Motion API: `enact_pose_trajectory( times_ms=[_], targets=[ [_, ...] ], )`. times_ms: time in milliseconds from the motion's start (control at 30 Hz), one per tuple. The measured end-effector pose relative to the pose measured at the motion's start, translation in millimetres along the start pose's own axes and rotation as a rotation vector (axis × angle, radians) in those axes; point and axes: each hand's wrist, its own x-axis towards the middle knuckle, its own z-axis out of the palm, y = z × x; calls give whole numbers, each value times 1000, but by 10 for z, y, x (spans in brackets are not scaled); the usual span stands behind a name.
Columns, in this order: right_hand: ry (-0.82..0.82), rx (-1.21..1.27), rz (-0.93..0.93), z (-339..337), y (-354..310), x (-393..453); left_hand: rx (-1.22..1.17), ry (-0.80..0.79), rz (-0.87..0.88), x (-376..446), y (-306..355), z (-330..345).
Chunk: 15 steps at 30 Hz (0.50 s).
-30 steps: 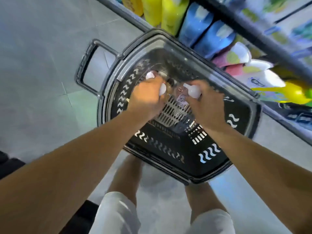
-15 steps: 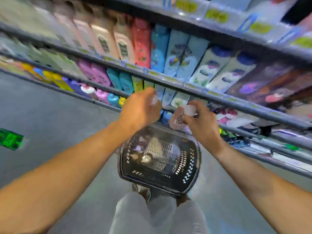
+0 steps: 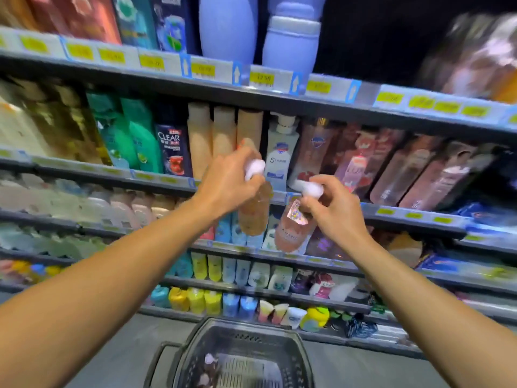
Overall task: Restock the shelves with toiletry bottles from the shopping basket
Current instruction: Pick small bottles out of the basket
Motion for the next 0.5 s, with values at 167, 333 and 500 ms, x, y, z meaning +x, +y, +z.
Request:
enact_pose_trajectory(
  times_ms=[167,333,500],
  targets=[
    [124,-1,-71,-533,-336,290,-76,110,9,364,406,-249],
    [212,-52,-174,-1081,-605,586,-72,172,59,681,809,-439],
    [258,-70,-250,-1647,-811,859,-72,213,86,953,1167,-545]
  ],
)
